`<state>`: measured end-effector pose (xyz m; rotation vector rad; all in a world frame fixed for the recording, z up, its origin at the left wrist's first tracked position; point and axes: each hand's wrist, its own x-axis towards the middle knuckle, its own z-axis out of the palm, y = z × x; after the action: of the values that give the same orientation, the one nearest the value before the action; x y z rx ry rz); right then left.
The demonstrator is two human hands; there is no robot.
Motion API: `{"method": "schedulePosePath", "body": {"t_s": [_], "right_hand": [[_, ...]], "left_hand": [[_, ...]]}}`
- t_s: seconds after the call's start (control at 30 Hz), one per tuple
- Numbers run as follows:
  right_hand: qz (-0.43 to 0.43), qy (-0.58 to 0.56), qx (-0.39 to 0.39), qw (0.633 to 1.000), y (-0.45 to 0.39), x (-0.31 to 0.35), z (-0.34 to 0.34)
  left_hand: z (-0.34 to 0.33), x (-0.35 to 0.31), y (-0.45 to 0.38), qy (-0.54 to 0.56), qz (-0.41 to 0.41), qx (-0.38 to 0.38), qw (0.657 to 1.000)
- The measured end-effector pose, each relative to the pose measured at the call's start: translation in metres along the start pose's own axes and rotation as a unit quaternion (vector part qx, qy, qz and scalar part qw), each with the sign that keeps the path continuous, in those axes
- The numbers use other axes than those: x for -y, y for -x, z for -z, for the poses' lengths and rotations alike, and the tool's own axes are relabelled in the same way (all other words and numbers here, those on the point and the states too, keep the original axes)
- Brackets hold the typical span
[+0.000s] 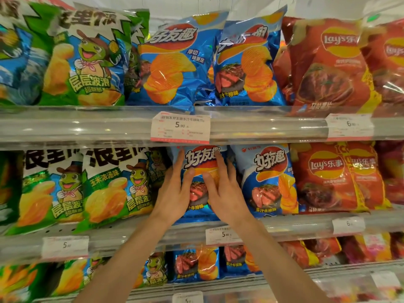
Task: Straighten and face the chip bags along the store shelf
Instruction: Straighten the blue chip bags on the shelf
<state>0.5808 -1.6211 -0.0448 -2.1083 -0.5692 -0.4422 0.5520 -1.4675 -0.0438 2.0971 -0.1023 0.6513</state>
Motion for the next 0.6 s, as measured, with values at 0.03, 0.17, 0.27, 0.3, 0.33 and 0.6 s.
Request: {"method": "schedulePosePath", "body": {"t_s": [0.03, 0.17, 0.27, 0.3, 0.33, 0.6], "right_hand": [[0.003, -0.001, -0.003, 1.000, 0.001, 0.000, 0.001], [0.011, 0.008, -0.009, 1.000, 0.005, 0.001, -0.001], [-0.002, 0.014, -0.002, 1.000, 0.005, 0.003, 0.000], [-0.005, 0.013, -0.001, 1.000, 0.006, 0.005, 0.002], [-0.007, 0.008, -0.002, 1.000, 0.007, 0.006, 0.005], [-0.036, -0.099, -0.032, 0.994, 0.046, 0.013, 0.031]], "left_hand": [[-0.001, -0.002, 0.002, 0.000, 0.004, -0.003, 1.000], [0.001, -0.004, 0.005, -0.007, 0.017, 0.006, 1.000], [0.005, -0.001, 0.005, 0.015, 0.016, 0.017, 1.000], [0.008, -0.001, 0.006, 0.016, 0.014, 0.016, 1.000], [0.010, -0.002, 0.008, 0.015, 0.010, 0.012, 1.000], [0.044, -0.007, 0.045, 0.020, 0.029, -0.061, 0.998]]}}
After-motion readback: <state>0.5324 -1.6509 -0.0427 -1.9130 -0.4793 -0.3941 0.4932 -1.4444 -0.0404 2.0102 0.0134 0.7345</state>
